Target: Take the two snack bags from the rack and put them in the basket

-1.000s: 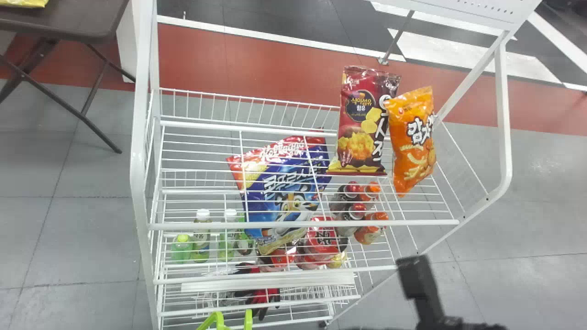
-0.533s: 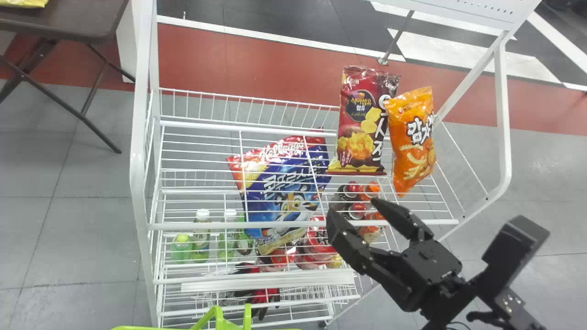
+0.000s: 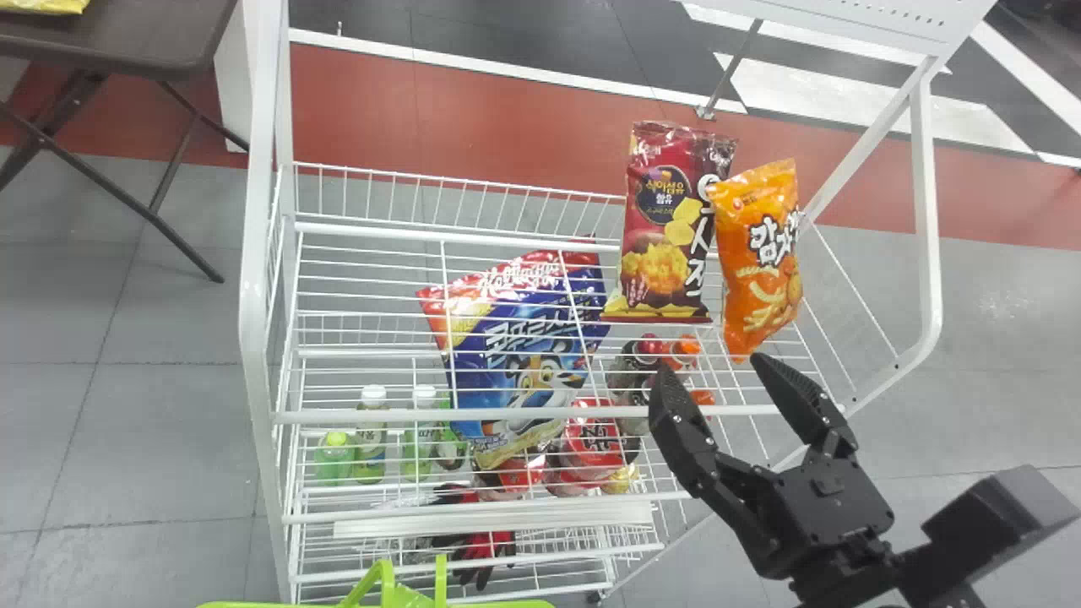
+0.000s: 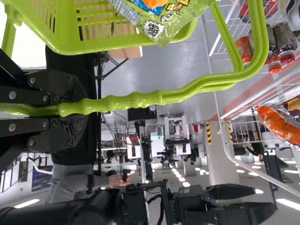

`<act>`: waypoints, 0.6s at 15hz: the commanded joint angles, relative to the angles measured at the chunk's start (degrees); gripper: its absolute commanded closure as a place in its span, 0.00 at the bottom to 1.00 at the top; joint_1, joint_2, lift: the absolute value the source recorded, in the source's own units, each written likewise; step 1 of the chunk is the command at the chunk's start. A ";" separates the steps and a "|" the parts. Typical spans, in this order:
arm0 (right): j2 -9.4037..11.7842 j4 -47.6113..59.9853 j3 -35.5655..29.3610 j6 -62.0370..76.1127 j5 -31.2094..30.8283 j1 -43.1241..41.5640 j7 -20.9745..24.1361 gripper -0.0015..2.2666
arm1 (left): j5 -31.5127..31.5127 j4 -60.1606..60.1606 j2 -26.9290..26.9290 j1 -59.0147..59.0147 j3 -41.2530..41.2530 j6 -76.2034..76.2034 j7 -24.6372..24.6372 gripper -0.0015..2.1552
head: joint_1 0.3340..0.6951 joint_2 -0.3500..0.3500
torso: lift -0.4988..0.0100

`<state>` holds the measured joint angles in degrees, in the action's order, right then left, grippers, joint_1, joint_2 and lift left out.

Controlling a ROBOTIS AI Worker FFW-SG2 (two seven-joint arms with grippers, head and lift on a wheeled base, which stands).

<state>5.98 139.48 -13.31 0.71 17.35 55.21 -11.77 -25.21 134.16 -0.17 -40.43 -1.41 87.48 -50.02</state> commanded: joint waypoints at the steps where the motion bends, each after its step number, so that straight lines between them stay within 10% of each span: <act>1: -0.44 -1.22 1.54 3.02 -2.50 0.08 0.96 0.03 | -0.19 -0.91 0.32 0.70 -0.09 0.02 -0.08 0.74 | 1.00 0.00 | 0.96; 9: -0.71 -1.40 6.02 3.02 -5.93 0.16 4.48 0.04 | -0.27 -1.18 0.32 0.79 -0.09 0.02 -0.70 0.74 | 1.00 0.00 | 0.96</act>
<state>5.30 137.94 -7.57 4.17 11.45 55.30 -7.45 -25.48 132.96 -0.17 -39.55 -1.42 87.50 -50.66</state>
